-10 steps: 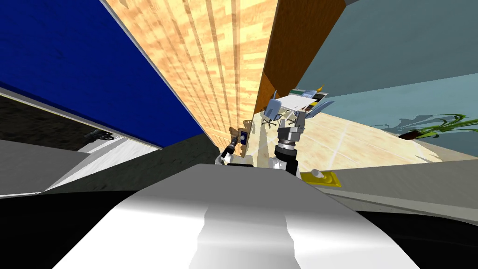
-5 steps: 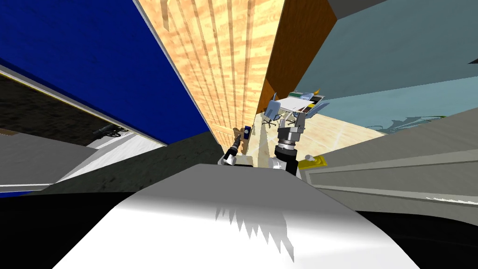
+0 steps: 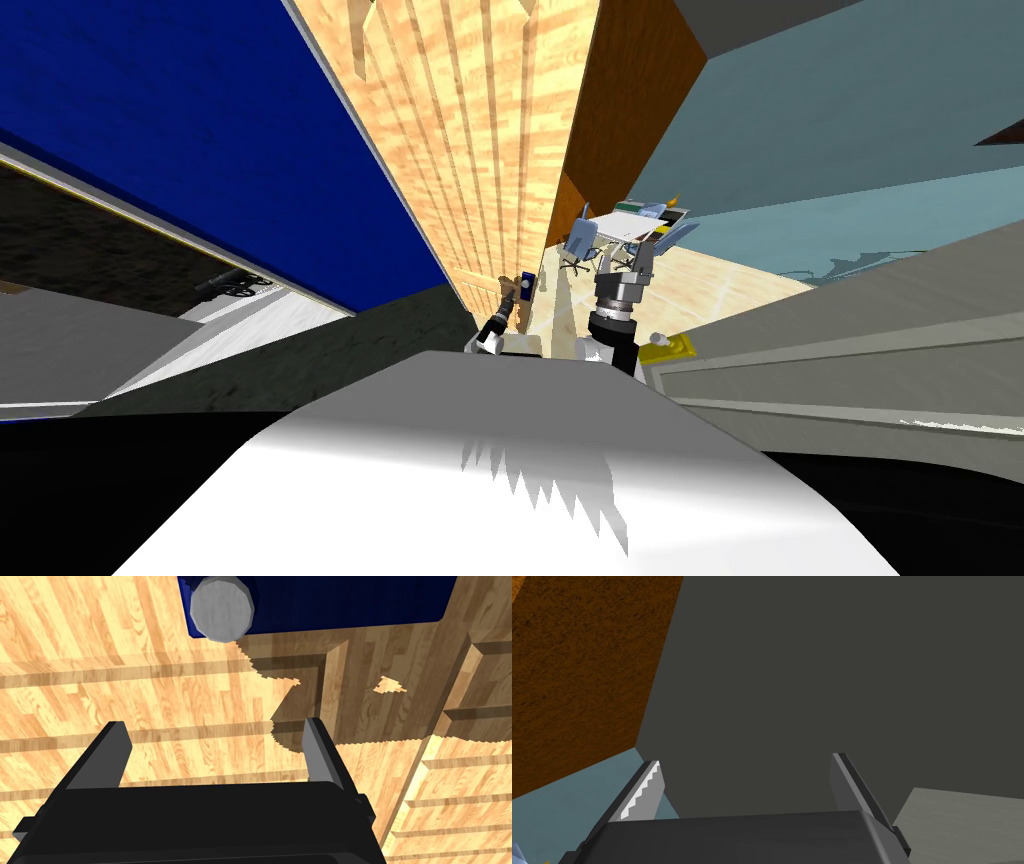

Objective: Push the door open

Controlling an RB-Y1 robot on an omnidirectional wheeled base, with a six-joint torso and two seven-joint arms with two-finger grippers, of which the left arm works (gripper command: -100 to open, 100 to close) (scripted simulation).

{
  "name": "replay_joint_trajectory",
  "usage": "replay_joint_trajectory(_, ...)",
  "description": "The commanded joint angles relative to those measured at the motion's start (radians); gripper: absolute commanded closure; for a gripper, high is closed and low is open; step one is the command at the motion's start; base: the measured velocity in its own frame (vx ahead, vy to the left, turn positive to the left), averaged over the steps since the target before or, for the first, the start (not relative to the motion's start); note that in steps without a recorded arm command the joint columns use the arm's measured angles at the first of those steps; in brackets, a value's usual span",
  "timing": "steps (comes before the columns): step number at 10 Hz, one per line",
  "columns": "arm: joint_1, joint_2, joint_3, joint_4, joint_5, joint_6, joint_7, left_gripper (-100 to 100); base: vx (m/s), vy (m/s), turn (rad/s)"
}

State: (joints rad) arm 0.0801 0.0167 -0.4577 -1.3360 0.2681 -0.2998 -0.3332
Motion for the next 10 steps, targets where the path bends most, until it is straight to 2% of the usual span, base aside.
replay_joint_trajectory(1,-0.008,0.007,0.006,0.007,-0.002,-0.002,0.000,-100,0.213,-0.084,-0.016)
replay_joint_trajectory(3,-0.017,-0.007,0.012,0.016,-0.003,-0.005,0.002,-100,0.205,-0.089,-0.019)
replay_joint_trajectory(4,-0.021,-0.022,0.015,0.020,-0.004,-0.006,0.003,-100,0.172,-0.090,-0.016)
replay_joint_trajectory(5,-0.025,-0.047,0.018,0.024,-0.005,-0.008,0.004,-100,0.174,-0.093,-0.019)
replay_joint_trajectory(6,-0.027,-0.059,0.020,0.026,-0.005,-0.008,0.004,-100,0.123,-0.101,-0.012)
replay_joint_trajectory(7,-0.025,-0.053,0.018,0.025,-0.006,-0.008,0.002,-100,0.045,-0.047,0.004)
replay_joint_trajectory(8,-0.025,-0.053,0.018,0.025,-0.006,-0.008,0.002,100,-0.003,0.005,0.002)
replay_joint_trajectory(10,-0.025,-0.053,0.018,0.025,-0.006,-0.008,0.002,100,-0.019,0.017,-0.011)
